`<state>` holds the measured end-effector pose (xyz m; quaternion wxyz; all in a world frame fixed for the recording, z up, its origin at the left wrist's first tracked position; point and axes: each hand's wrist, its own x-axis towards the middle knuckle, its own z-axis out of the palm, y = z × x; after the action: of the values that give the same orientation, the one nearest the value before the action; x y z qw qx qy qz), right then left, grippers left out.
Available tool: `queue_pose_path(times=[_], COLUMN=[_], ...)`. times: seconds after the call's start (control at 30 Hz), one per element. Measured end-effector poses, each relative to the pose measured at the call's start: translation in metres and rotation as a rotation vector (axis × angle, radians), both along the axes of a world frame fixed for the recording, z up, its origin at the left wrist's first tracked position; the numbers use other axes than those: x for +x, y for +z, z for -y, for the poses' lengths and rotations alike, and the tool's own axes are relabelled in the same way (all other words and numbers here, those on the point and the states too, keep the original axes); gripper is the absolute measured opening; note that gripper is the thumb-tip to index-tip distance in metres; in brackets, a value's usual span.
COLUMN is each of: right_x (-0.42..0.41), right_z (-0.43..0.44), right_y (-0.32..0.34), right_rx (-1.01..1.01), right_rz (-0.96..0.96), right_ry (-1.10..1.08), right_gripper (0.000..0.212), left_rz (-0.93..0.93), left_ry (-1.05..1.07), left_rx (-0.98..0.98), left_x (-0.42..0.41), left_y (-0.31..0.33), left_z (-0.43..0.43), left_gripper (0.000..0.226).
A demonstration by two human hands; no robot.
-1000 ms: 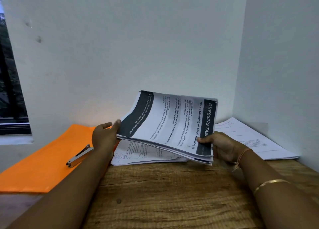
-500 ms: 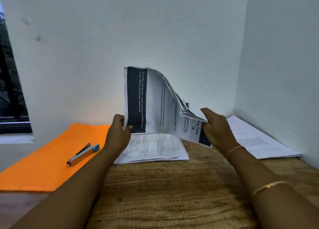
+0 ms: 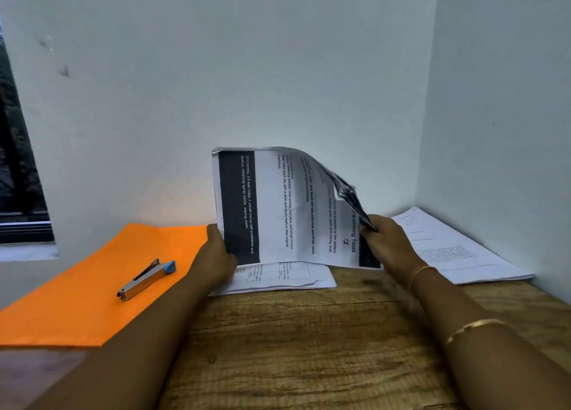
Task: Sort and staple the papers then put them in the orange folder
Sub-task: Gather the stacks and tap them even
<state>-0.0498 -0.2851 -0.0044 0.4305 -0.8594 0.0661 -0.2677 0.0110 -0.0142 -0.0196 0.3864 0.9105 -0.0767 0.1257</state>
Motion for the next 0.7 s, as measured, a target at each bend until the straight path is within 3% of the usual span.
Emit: queue_pose_path(times=[0.17,0.27,0.47,0.57,0.7], right_x=[-0.003,-0.006,-0.010,-0.011,-0.011], right_z=[0.013,0.017,0.019,0.020,0.022], right_y=[0.008,0.007,0.005,0.006,0.007], right_rx=[0.342,0.534,0.695,0.740,0.759], right_rz=[0.057,0.015,-0.055,-0.065,-0.064], right_ry=[0.064,0.155,0.209,0.238,0.243], right_gripper=[0.012,0.016,0.019,0.020,0.019], left_rz=[0.083,0.011,-0.016,-0.157,-0.383], left_ry=[-0.015,-0.021,-0.055,-0.055,-0.213], left_rx=[-0.275,-0.408,-0.432,-0.677,-0.911], left_x=[-0.001,-0.002,0.000,-0.004,-0.011], left_y=[0.010,0.014,0.009,0.015,0.019], left_z=[-0.004,-0.004,-0.008,-0.009,-0.009], left_gripper=[0.019,0.018,0.039,0.049,0.025])
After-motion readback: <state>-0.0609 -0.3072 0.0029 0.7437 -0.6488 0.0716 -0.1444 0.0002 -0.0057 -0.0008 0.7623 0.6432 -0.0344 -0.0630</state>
